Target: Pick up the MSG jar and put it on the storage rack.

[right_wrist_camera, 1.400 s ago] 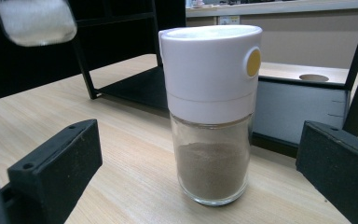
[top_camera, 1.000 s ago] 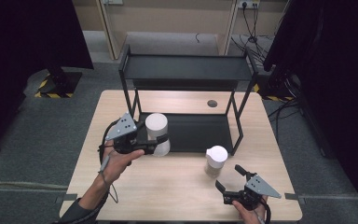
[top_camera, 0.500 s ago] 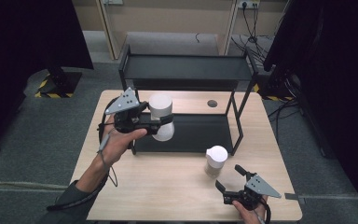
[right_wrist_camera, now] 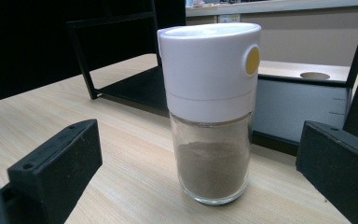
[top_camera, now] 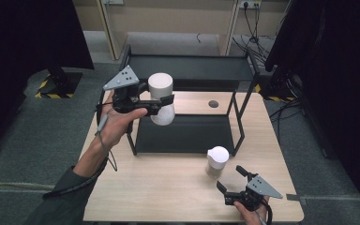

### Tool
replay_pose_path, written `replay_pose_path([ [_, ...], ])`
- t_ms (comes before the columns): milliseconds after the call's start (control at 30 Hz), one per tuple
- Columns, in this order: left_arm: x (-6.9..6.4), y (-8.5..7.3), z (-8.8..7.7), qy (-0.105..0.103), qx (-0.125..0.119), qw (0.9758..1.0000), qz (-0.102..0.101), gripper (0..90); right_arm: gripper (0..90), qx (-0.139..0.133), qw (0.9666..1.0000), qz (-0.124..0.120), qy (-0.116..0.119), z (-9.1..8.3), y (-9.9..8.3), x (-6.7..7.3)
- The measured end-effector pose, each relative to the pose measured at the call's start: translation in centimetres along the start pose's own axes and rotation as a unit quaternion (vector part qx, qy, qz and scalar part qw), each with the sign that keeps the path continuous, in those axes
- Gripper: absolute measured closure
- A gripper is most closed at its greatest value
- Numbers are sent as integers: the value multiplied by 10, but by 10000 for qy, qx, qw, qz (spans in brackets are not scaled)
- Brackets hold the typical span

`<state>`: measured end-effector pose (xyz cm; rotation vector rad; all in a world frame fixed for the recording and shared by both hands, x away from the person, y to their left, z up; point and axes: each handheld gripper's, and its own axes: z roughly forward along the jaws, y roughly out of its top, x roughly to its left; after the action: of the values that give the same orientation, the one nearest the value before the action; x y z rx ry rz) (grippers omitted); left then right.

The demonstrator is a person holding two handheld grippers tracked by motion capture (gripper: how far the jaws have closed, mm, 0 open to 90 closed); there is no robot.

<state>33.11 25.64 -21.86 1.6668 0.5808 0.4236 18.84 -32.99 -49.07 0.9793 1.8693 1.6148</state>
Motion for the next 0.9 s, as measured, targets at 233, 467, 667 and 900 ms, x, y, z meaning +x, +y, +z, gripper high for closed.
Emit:
replay_pose_path([
  [233,4,16,0,12,9,10000,-38,349,5,8,10000,5,-1,0,0,0],
  [467,7,30,1,73,-47,9998,-155,349,5,9,10000,1,0,0,0,0],
  [667,6,45,6,191,-81,9997,-158,349,5,7,10000,5,1,0,0,0],
  [900,6,61,19,393,-69,9991,-161,349,5,6,10000,6,14,0,0,0],
])
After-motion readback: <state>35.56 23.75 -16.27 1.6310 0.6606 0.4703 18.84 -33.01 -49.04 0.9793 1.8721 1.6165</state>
